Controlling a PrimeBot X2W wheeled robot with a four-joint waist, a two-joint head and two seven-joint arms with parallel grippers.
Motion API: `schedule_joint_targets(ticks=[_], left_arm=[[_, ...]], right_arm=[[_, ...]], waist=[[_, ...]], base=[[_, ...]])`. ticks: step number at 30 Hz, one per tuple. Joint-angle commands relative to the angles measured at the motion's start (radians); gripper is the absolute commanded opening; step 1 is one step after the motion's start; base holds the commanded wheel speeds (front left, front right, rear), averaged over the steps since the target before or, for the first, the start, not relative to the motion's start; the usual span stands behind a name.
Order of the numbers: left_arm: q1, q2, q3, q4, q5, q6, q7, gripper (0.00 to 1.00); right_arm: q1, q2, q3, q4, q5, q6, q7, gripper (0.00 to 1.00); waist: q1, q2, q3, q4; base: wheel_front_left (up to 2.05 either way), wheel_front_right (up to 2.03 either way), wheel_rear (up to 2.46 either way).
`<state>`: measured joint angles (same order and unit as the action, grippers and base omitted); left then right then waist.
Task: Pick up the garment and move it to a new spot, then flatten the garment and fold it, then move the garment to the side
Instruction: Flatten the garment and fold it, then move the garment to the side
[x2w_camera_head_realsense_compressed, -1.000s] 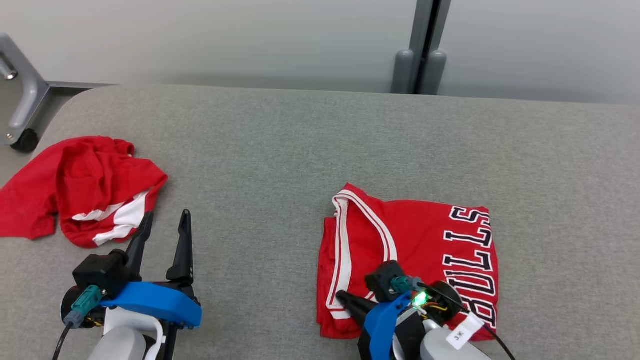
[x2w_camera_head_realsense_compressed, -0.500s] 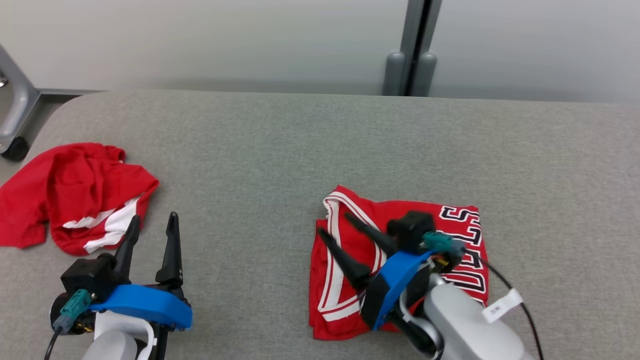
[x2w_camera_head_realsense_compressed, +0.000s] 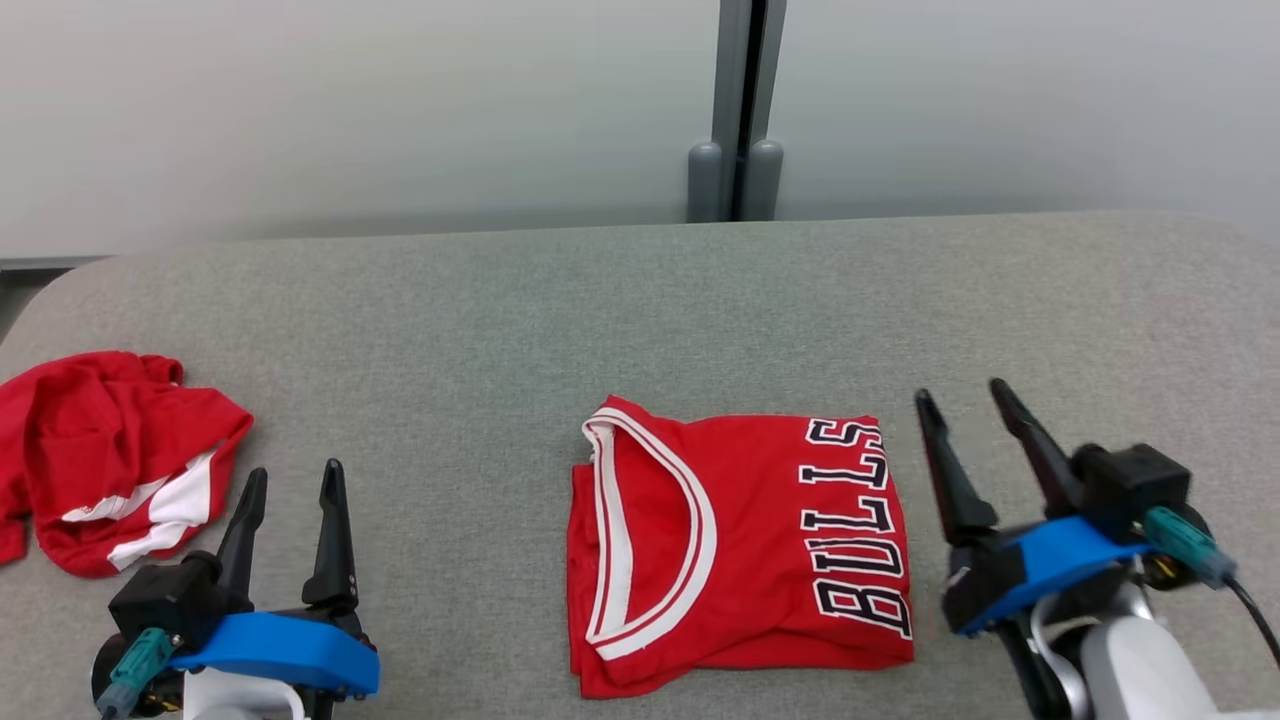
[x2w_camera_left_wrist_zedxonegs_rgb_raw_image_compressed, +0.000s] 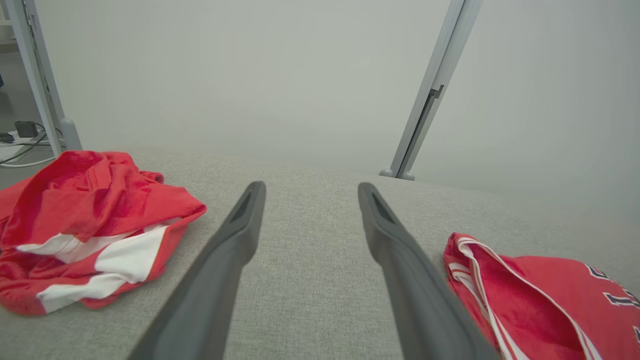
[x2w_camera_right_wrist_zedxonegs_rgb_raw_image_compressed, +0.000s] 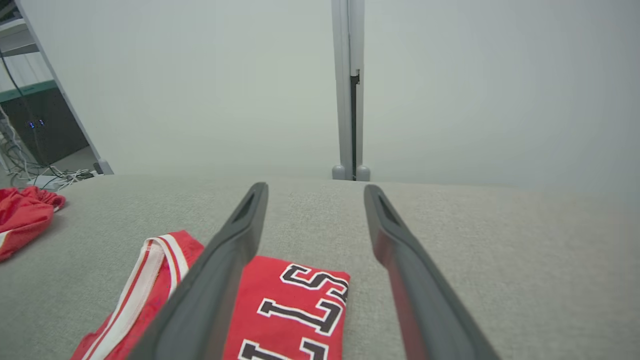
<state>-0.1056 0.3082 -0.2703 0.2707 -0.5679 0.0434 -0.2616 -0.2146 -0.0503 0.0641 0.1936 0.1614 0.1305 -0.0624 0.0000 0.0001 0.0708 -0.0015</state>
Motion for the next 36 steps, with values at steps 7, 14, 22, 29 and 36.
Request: schedule_joint_targets(ticks=[7, 14, 22, 29, 36], left_arm=[[0.046, -0.006, 0.014, -0.011, 0.003, 0.008, -0.004, 1.0], [0.066, -0.008, 0.017, -0.003, -0.001, 0.007, -0.004, 1.0], [0.067, -0.002, 0.008, 0.02, -0.011, 0.006, 0.016, 1.0], [0.049, 0.003, 0.002, 0.026, -0.014, 0.008, 0.028, 1.0], [0.044, 0.007, -0.003, 0.023, -0.016, 0.011, 0.029, 1.0]], right_arm=[[0.102, -0.001, -0.099, -0.069, -0.06, 0.001, 0.041, 1.0], [0.127, -0.004, -0.115, -0.043, -0.08, 0.001, 0.039, 1.0], [0.138, -0.008, -0.119, -0.01, -0.092, 0.001, 0.021, 1.0], [0.113, -0.005, -0.11, 0.012, -0.083, 0.001, 0.024, 1.0], [0.106, -0.003, -0.112, 0.024, -0.074, 0.001, 0.018, 1.0]], waist=[[0.0, -0.0001, -0.037, -0.038], [0.0, -0.0001, -0.061, -0.05], [0.0, -0.0001, -0.074, -0.056], [0.0, -0.0001, -0.071, -0.061], [0.0, -0.0001, -0.068, -0.062]], base=[[0.0, 0.0, 0.0], [0.0, 0.0, 0.0], [0.0, 0.0, 0.0], [0.0, 0.0, 0.0], [0.0, 0.0, 0.0]])
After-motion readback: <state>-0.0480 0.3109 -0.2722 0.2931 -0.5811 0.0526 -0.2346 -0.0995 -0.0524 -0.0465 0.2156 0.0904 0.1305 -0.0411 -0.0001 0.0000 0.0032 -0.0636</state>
